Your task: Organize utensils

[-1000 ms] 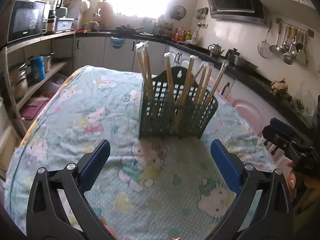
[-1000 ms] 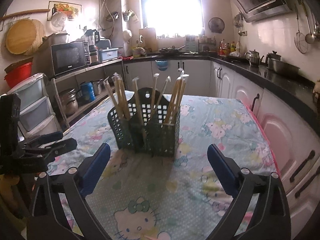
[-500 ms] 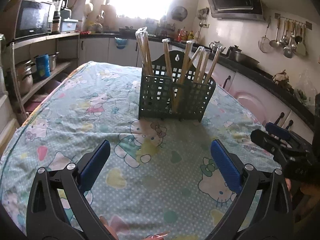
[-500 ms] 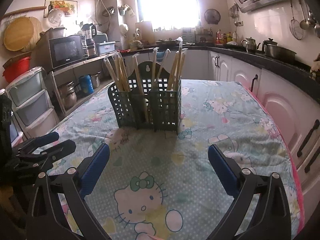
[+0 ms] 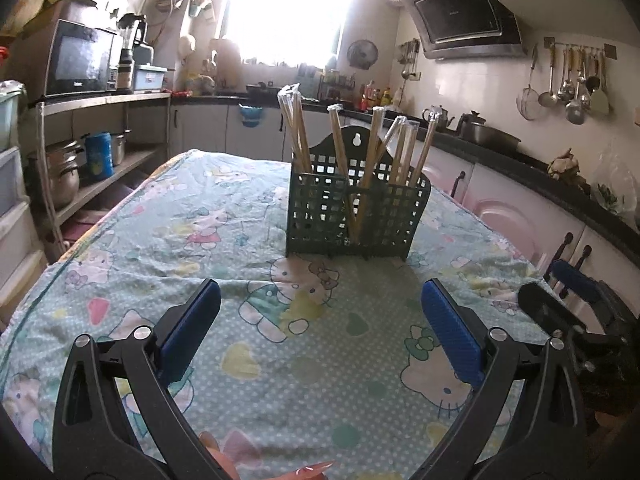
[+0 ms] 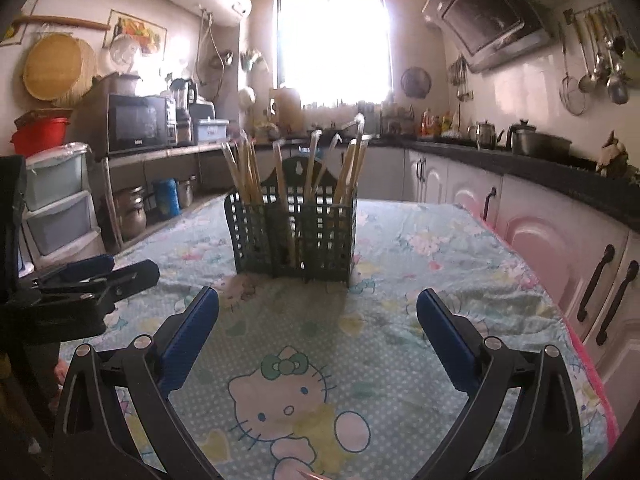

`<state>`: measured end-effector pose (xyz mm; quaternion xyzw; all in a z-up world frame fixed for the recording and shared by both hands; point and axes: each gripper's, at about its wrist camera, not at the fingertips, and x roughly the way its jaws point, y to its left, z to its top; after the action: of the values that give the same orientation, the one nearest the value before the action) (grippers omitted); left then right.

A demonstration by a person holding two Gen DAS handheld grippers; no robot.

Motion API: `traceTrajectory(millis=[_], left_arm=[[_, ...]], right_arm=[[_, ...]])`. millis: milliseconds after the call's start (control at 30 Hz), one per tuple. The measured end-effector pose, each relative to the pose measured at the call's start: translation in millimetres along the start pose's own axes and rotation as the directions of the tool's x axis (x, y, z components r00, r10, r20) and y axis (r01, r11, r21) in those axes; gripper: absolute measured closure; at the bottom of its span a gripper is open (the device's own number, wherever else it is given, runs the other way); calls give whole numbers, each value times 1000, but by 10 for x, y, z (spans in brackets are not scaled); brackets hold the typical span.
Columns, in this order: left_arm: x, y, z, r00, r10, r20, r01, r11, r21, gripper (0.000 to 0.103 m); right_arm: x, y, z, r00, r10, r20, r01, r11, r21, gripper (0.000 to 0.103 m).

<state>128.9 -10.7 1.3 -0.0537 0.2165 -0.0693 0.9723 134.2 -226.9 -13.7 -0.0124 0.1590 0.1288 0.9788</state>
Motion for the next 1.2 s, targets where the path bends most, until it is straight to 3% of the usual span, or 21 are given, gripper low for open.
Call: traceTrajectory(millis=[167, 1200], left_arm=[[-52, 7, -19, 1000, 2, 20, -2, 1000, -6, 11], [-4, 48, -75, 1000, -7, 12, 8, 1000, -12, 11]], right_arm=[[-76, 7, -4, 999, -7, 52, 7, 1000, 0, 6], [-16, 0, -48, 1000, -8, 29, 7, 1000, 13, 6]])
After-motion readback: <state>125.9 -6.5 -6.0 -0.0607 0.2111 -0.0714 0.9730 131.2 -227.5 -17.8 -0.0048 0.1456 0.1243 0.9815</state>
